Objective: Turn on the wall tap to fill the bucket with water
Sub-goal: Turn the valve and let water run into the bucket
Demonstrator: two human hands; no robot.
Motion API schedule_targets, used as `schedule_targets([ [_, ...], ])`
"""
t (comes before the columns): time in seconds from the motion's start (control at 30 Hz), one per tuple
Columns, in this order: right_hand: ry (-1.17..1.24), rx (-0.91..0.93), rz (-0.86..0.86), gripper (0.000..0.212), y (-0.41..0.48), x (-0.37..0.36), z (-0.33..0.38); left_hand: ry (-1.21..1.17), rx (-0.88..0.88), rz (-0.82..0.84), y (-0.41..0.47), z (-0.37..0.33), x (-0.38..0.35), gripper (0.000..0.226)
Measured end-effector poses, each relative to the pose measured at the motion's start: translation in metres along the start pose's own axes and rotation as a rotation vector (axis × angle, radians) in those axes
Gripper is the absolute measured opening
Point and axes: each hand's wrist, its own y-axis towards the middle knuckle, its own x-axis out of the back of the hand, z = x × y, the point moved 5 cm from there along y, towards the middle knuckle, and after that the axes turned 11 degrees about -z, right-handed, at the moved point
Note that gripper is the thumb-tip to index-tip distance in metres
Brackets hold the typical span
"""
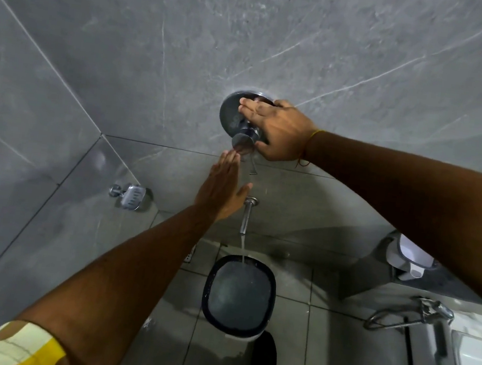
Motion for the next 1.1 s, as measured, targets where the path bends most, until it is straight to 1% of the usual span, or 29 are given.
schedule_targets([
  [0.47, -0.048, 0.048, 0.008, 0.092, 0.0009, -0.0017, -0.0008, 0.007, -0.004, -0.002, 0.0019, 0.0035, -0.0031, 0.087],
  [0.67, -0.070, 0.061, 0.043, 0.093, 0.0018, -0.0029, -0.0002, 0.003, -0.005, 0.003, 0.0027, 0.0043, -0.0045, 0.087],
  [1.1, -0.083, 0.057, 0.050, 0.090, 0.0044, -0.0047, -0.0001, 0.012, -0.027, -0.012, 0.0020, 0.0035, -0.0012, 0.085],
])
